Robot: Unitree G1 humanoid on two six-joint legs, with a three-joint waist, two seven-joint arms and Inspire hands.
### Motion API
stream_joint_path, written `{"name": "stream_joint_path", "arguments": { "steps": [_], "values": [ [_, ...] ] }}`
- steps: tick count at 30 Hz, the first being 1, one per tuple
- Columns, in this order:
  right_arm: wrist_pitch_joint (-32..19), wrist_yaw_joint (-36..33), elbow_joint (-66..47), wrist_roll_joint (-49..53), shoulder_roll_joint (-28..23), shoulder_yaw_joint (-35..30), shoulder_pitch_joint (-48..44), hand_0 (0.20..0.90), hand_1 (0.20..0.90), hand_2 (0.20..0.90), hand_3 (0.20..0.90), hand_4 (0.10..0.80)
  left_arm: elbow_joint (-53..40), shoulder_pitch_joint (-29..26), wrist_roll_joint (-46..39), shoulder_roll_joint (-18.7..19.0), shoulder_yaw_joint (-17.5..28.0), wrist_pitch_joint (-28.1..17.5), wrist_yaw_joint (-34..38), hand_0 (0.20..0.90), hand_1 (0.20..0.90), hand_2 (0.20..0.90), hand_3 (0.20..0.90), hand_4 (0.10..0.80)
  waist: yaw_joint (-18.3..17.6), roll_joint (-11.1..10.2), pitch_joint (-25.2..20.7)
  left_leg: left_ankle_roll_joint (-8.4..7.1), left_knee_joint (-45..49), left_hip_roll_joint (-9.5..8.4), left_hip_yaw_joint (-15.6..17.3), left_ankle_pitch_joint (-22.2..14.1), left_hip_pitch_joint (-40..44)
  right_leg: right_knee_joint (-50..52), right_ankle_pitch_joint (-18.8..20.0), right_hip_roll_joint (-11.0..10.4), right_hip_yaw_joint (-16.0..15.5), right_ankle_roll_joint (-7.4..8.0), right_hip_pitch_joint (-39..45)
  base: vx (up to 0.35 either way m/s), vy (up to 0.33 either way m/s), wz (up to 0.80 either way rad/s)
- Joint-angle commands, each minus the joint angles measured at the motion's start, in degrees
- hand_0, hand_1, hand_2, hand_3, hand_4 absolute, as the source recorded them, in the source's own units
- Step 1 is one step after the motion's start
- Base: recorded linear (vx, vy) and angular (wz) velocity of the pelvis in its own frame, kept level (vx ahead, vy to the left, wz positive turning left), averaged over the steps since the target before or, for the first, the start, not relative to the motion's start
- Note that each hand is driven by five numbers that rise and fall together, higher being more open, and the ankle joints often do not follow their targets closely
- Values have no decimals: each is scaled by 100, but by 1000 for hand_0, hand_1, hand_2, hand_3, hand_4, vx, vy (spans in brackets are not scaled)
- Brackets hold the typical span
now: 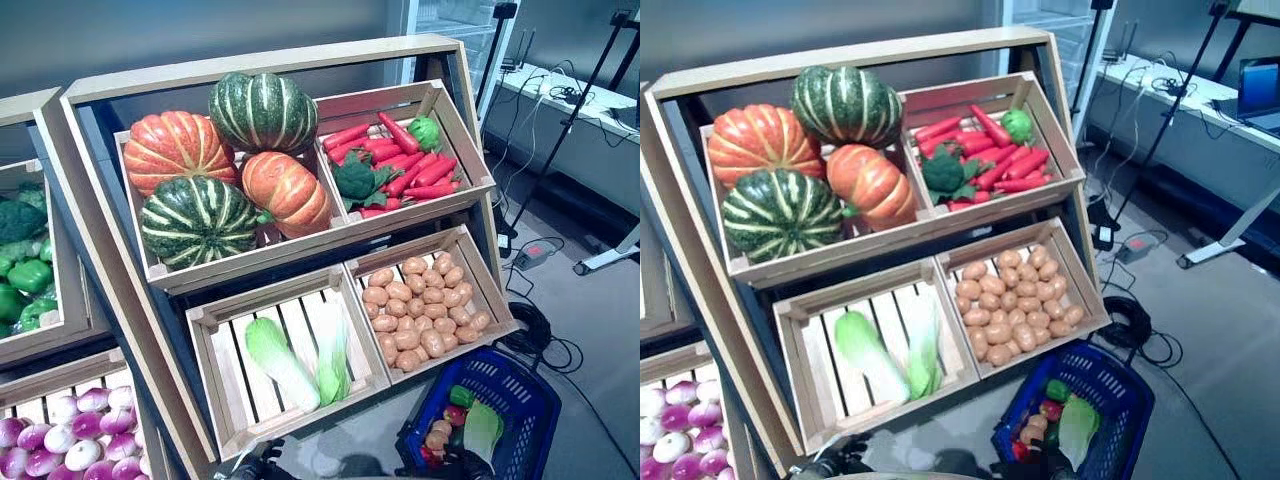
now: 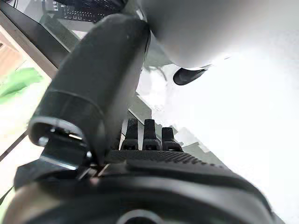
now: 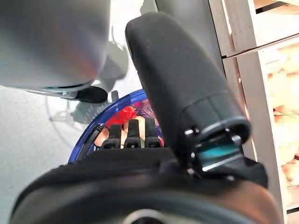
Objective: Put vegetables into the basket
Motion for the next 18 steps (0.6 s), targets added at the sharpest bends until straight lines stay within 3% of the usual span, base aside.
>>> {"name": "stream_joint_path", "arguments": {
  "steps": [1,12,18],
  "values": [
    [-387,11,103,-71,111,231,-378,900,900,900,900,800,52,-526,-2,128,-89,-296,-3,900,900,900,900,800,-22,-186,129,-253,46,195,-210,-238,-81,30,126,-390,-121,292,84,0,0,0],
    [-487,42,128,-160,91,271,-394,900,900,900,900,800,107,-542,-243,118,-77,-326,-96,900,900,900,900,800,-39,-182,160,-244,46,192,-196,-250,-76,30,107,-387,-106,289,93,2,5,-1],
    [-349,32,-50,-208,32,297,-379,900,900,900,900,800,-320,-526,-344,228,-24,-469,-607,900,900,900,900,800,-51,-180,199,-258,46,221,-161,-238,-80,30,115,-363,-70,278,65,0,0,0]
  ]
}}
